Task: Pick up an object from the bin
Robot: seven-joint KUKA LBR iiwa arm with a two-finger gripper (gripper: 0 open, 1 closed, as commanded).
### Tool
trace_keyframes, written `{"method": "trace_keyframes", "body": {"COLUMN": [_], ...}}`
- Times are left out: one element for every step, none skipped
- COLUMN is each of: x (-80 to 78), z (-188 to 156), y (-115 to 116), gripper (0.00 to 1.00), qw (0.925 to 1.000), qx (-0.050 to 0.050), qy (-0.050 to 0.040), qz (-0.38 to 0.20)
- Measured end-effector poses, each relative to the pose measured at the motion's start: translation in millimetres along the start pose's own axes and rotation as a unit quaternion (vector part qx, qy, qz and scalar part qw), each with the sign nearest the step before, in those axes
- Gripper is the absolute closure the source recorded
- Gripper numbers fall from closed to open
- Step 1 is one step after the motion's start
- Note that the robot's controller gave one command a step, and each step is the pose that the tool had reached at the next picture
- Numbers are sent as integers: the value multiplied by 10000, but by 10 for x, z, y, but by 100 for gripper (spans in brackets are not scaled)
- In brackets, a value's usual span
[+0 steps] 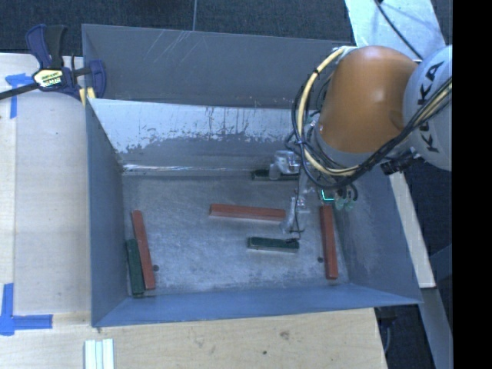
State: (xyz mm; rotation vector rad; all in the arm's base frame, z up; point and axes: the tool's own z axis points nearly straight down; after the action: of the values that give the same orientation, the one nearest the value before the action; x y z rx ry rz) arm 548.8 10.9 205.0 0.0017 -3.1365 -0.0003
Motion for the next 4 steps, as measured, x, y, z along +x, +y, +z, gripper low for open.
{"method": "trace_keyframes", "body": {"x": [-215,-788,-571,-585], "z": [1373,1229,1348,1333], "y": [845,618,487,493], "gripper": [0,0,0,100], "qw": [9837,9761,9847,9848], "qx": [-3,12,4,1], "qy": [-13,-64,-29,-49], "qz": [-1798,-2174,-1740,-1736]}}
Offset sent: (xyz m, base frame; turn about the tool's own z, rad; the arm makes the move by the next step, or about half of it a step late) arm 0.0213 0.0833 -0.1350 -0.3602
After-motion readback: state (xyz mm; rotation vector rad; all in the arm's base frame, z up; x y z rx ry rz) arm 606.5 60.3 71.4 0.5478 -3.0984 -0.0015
